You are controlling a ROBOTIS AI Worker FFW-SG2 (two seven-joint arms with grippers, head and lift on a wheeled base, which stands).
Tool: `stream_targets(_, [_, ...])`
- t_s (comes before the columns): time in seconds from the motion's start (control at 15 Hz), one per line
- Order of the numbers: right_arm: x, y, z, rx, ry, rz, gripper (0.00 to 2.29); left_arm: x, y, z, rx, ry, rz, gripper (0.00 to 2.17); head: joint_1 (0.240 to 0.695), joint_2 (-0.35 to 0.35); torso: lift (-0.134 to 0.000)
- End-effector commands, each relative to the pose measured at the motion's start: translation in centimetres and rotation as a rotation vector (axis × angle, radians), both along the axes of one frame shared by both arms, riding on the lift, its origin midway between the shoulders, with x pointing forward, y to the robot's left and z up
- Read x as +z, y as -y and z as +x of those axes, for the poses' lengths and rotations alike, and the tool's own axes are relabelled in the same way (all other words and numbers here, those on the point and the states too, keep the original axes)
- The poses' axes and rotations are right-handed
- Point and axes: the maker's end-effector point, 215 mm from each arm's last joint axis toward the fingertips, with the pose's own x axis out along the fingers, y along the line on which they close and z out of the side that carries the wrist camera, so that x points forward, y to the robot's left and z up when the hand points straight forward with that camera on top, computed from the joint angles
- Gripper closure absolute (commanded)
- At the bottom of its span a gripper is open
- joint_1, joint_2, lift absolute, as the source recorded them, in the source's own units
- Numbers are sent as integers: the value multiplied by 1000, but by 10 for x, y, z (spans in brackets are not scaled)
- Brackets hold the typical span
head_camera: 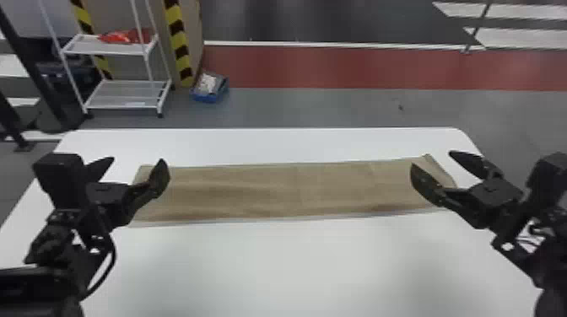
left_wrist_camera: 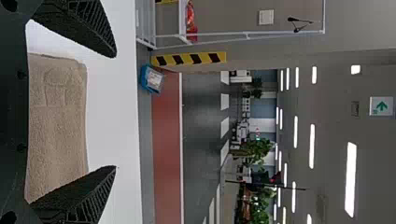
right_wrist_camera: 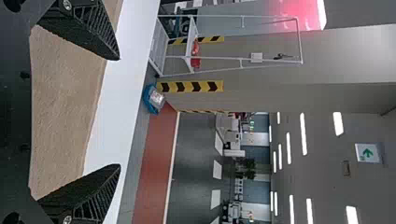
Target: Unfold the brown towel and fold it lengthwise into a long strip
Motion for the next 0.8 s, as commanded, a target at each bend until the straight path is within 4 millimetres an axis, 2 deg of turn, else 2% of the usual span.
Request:
stream_targets(0.0, [8, -56, -24, 35, 22, 30, 66, 17, 23, -16, -16, 68, -11, 22, 695, -7, -113])
stream_targets(0.13, [5, -83, -38, 8, 27, 55, 70, 25, 42, -27, -28, 106, -12, 22, 695, 18, -113])
stream_targets(0.27, [-11, -96, -53, -29, -9, 99, 70, 30, 53, -34, -41, 155, -14, 19, 695, 36, -113])
stream_targets(0.33, [-16, -103, -63, -46, -14, 107, 70, 24, 56, -37, -34, 154, -29, 19, 695, 39, -113])
stream_targets(0.47, [-10, -115, -79, -64, 3, 113, 70, 23, 68, -40, -20, 207, -7, 22, 695, 43, -113])
stream_targets(0.6, [-7, -117, -92, -71, -1, 108, 70, 19, 72, -46, -13, 232, -16, 22, 695, 55, -113])
stream_targets(0.73, [-8, -107, -95, -86, -4, 101, 66, 12, 65, -51, -4, 219, -16, 22, 695, 55, -113])
